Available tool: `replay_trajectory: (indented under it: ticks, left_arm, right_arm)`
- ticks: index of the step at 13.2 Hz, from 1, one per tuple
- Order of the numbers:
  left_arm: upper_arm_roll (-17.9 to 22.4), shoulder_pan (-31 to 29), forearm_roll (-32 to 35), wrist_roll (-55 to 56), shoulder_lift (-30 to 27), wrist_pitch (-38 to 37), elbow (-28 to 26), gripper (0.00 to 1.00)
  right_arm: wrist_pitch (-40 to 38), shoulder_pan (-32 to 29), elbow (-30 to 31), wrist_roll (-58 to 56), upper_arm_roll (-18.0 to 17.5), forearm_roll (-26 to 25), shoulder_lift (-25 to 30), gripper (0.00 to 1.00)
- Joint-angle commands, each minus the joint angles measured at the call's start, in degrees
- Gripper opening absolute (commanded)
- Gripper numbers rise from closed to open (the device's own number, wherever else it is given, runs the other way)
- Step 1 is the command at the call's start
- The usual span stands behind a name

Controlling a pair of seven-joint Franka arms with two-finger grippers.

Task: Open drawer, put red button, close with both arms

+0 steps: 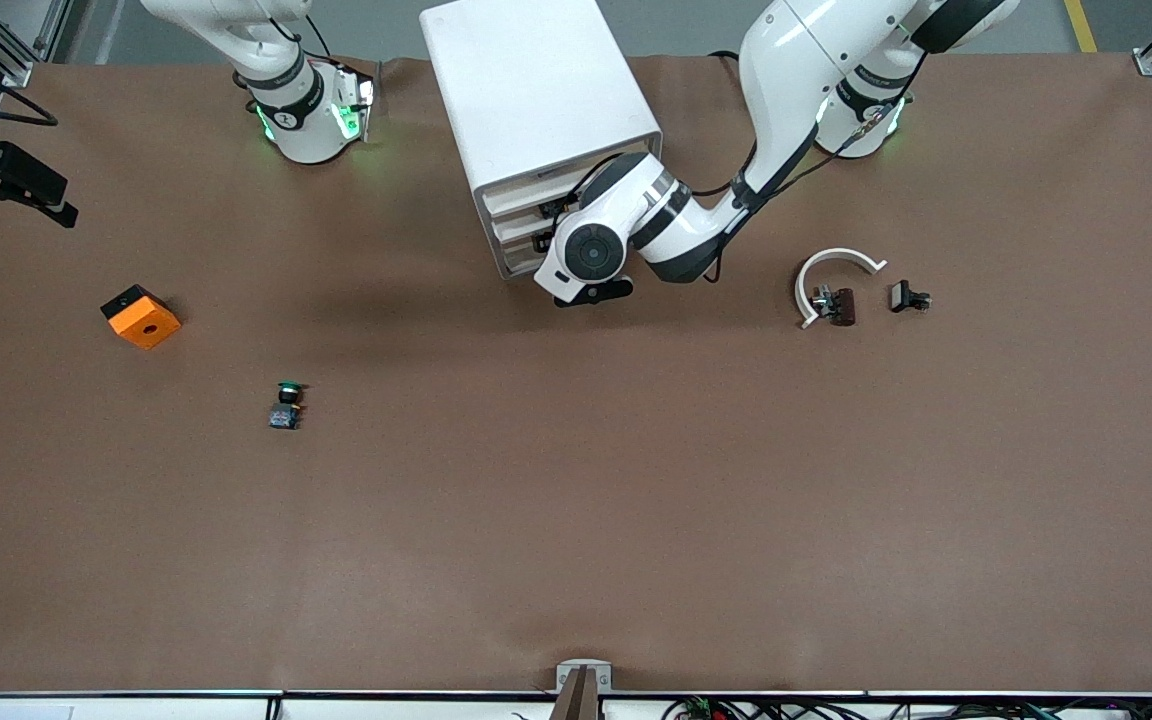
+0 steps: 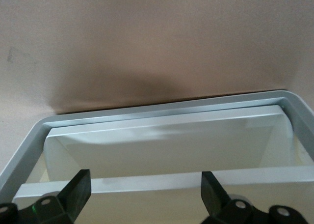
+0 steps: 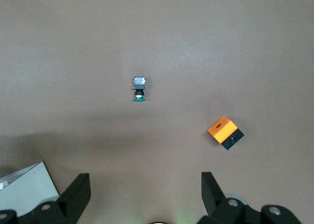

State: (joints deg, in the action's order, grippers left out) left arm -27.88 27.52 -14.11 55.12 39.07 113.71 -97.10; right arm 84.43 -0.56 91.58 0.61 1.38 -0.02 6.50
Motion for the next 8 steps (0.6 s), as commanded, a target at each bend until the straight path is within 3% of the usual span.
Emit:
replay_trajectory:
  ticks: [1, 8]
  left_arm:
    - [0.02, 0.52, -0.21, -0.19, -0.75, -0.42, -0.2, 1.0]
    - [0.37, -1.05, -0.21, 0.43, -3.12, -0.68, -0.2, 1.0]
  right_arm:
    - [-0.85, -0.4, -0.88, 0.18, -0.33, -0.59, 0.0, 1.0]
    - [-0.76, -0.4, -0.88, 0.27, -0.33, -0.68, 0.0, 1.0]
